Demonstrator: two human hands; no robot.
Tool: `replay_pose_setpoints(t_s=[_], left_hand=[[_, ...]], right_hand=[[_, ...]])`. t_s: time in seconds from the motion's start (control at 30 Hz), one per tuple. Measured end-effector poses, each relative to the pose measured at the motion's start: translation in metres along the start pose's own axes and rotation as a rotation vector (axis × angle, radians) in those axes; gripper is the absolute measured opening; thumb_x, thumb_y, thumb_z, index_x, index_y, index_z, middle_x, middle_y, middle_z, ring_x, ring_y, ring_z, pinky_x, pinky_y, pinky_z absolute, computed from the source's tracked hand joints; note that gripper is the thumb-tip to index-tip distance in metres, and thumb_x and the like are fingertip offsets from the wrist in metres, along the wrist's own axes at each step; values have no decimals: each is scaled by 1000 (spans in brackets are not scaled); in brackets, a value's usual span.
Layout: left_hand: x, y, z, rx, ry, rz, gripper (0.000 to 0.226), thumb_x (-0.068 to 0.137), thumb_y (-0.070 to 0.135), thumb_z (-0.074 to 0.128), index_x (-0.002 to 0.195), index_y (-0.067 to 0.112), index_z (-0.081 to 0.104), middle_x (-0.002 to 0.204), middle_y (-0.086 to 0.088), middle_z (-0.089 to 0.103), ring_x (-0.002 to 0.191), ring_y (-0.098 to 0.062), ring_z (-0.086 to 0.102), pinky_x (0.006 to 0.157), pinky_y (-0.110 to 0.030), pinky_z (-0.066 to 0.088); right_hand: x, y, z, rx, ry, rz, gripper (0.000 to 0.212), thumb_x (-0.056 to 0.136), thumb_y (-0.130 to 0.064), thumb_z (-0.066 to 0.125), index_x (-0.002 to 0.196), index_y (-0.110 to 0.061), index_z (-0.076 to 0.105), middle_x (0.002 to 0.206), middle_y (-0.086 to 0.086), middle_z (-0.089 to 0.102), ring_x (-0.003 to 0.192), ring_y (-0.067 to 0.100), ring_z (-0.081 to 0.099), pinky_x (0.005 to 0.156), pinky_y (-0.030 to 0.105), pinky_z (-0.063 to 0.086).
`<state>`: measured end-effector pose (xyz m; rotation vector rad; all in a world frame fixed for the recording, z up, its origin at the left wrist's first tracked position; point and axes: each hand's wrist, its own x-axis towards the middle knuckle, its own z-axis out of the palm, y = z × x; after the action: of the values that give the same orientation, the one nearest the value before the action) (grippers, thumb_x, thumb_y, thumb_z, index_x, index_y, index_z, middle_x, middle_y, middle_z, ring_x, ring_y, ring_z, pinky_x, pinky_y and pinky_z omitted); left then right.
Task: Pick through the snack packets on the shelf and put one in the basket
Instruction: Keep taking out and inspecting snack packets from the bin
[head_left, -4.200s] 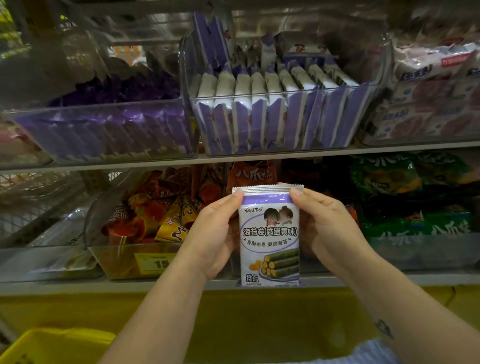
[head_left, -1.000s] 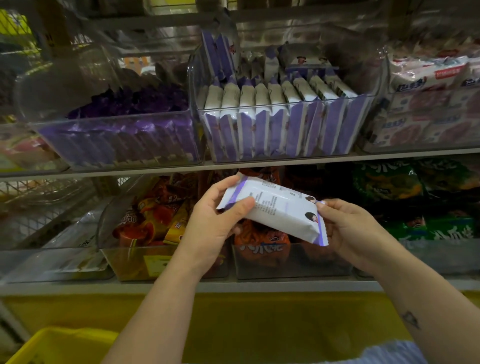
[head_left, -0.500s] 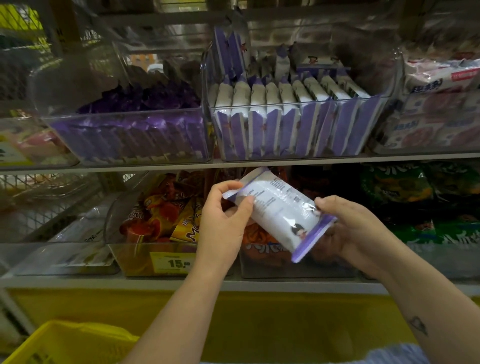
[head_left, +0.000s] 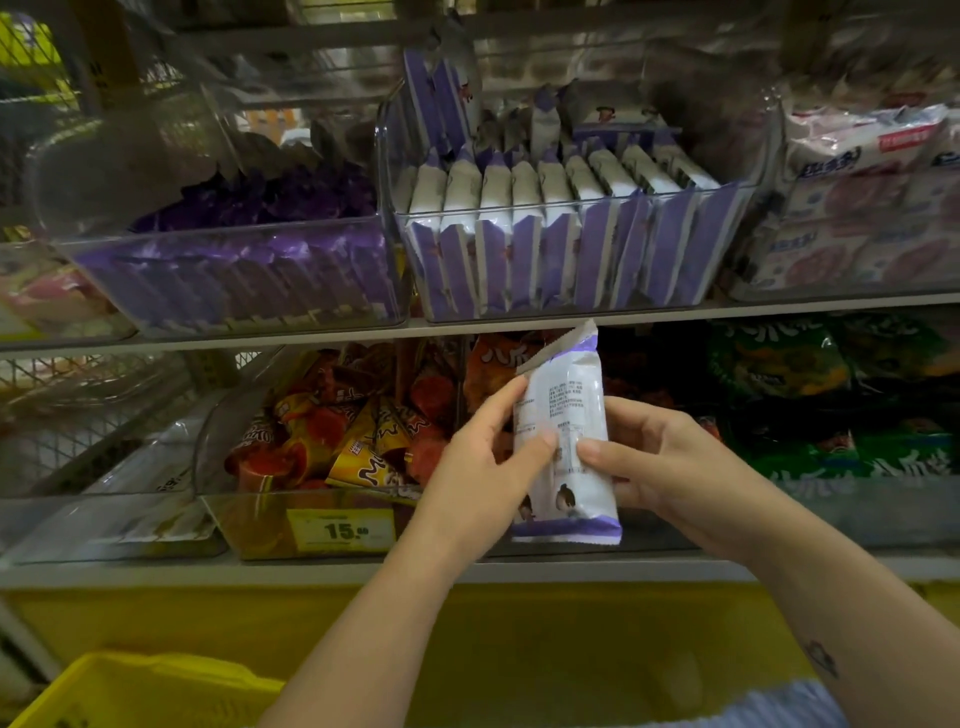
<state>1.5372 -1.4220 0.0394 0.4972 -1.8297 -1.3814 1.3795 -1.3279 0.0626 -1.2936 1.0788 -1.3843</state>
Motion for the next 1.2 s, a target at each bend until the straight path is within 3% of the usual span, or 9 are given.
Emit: replay_pose_setpoints(t_s=[0.17, 0.3, 0.37, 0.47, 0.67, 0.83, 0.97, 1.1, 1.2], left_hand=[[-3, -3, -2, 102, -202, -106, 95, 75, 32, 70, 142, 63, 11, 128, 43, 42, 110, 20, 52, 86, -22, 55], [-6, -5, 4, 174, -140, -124, 112, 64, 42, 78, 138, 66, -3, 145, 28, 36, 122, 8, 49, 95, -32, 54], [-4, -7, 2, 140, -93, -98, 115, 67, 34, 79, 145, 59, -2, 141, 26, 42, 114, 9, 55, 84, -24, 57], [-1, -8, -2, 85, -9, -76, 109, 71, 28, 78, 151, 48, 5, 120, 30, 51, 99, 10, 63, 68, -16, 55], [3, -8, -7, -84, 120, -140, 65, 85, 16, 64, 145, 27, 41, 119, 8, 67, 108, -16, 68, 80, -43, 60], [2, -6, -7, -169, 170, -119, 30, 97, 21, 56, 127, 25, 56, 106, 1, 74, 94, -18, 73, 64, -24, 58], [2, -7, -6, -87, 253, -60, 17, 98, 20, 53, 109, 25, 66, 103, -3, 74, 95, -23, 72, 64, -29, 57], [-2, 4, -4, -2, 84, -4, 33, 95, 28, 58, 117, 53, 59, 115, 10, 69, 110, -12, 65, 83, -33, 58], [-8, 20, -2, 76, 22, 19, 44, 91, 39, 63, 120, 67, 47, 115, 17, 67, 107, -5, 66, 80, -26, 58]], right_hand=[[-2, 0, 2, -119, 53, -48, 36, 78, -26, 72, 109, -44, 68, 109, -4, 73, 97, 19, 72, 68, 28, 60], [-1, 2, 5, -240, 76, -88, 40, 73, -30, 74, 98, -60, 63, 104, -17, 73, 92, 9, 72, 65, 22, 58], [0, 2, 6, -258, 69, -102, 41, 73, -31, 74, 98, -61, 62, 104, -18, 72, 93, 8, 72, 66, 21, 58], [0, 2, 5, -277, 62, -111, 42, 72, -34, 74, 100, -63, 61, 108, -19, 72, 97, 7, 71, 69, 23, 59], [0, 4, 6, -328, 25, -140, 45, 72, -42, 74, 105, -68, 58, 113, -22, 69, 101, 5, 68, 73, 22, 58], [1, 3, 7, -298, -21, -151, 45, 78, -35, 72, 110, -64, 59, 115, -20, 69, 104, 5, 67, 73, 21, 57], [-3, 1, 10, -264, -43, -148, 45, 82, -27, 69, 111, -60, 61, 115, -18, 69, 105, 5, 67, 74, 19, 57], [-11, 3, 13, -204, 24, -158, 44, 87, -16, 65, 119, -44, 58, 113, -13, 71, 103, 8, 69, 72, 22, 57], [-17, -3, 21, -165, 83, -183, 40, 82, -26, 67, 117, -44, 59, 113, -12, 72, 102, 10, 70, 71, 23, 58]])
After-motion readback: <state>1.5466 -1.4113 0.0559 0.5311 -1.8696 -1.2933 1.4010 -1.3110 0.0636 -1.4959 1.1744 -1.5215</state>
